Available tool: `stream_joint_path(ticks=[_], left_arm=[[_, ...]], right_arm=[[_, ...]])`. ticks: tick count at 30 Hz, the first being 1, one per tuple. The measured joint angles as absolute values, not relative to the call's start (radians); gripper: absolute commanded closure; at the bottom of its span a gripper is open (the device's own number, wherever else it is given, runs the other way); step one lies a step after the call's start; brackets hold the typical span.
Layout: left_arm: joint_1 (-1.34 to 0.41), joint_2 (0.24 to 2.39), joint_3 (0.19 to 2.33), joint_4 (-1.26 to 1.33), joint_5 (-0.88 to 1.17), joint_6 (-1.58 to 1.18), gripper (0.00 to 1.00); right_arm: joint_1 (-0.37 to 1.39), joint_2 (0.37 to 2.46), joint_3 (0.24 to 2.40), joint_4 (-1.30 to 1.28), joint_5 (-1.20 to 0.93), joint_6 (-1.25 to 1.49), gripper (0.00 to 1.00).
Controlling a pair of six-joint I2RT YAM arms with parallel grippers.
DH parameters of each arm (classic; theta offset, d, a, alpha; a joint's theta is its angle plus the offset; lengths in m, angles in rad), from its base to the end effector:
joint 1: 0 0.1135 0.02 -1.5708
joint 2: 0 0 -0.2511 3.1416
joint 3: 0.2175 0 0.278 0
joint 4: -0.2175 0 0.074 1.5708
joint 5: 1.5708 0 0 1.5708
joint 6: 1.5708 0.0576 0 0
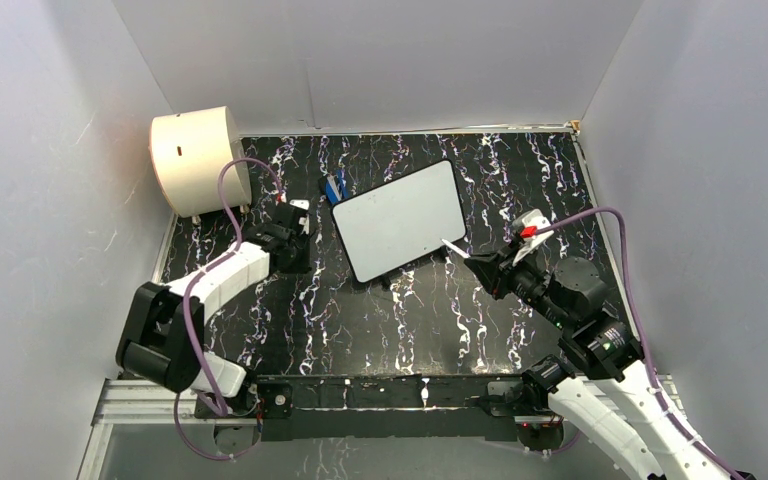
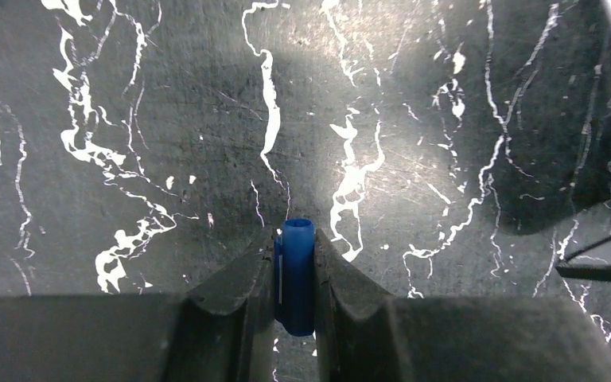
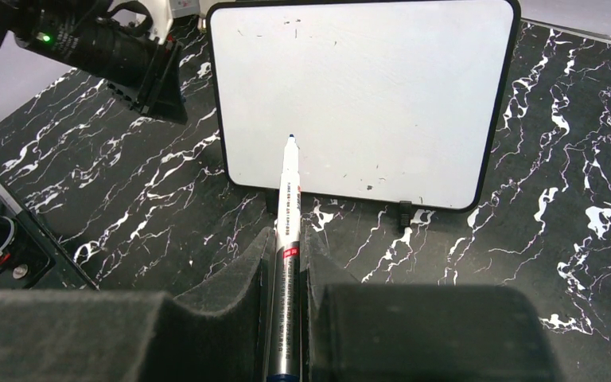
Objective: Write a sentence on the whiteboard
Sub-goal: Place the pen cap at the center of the board.
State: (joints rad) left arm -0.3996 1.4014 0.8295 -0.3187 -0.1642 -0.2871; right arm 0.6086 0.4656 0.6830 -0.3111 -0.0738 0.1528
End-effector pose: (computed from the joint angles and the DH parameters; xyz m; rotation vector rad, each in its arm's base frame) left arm 0.2991 -0.1161 0.1628 0.0664 2.4467 -0.1019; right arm 0.1441 0.1056 0.3311 -0.4405 1.6460 0.6345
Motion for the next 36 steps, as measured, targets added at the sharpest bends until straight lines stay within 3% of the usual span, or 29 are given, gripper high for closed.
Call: stream_joint_path(ticks=[14, 36], left_arm=[[-0.357, 1.567, 0.882, -0.324, -0.146, -0.299, 0.97], [-0.355, 1.608, 0.902, -0.344, -0.157, -0.326, 0.71]], right_arm=[[0.609, 0.442, 0.673, -0.311, -0.081, 0.153, 1.0], [0.609, 0.47, 0.672, -0.327, -0.086, 0.15, 1.0]])
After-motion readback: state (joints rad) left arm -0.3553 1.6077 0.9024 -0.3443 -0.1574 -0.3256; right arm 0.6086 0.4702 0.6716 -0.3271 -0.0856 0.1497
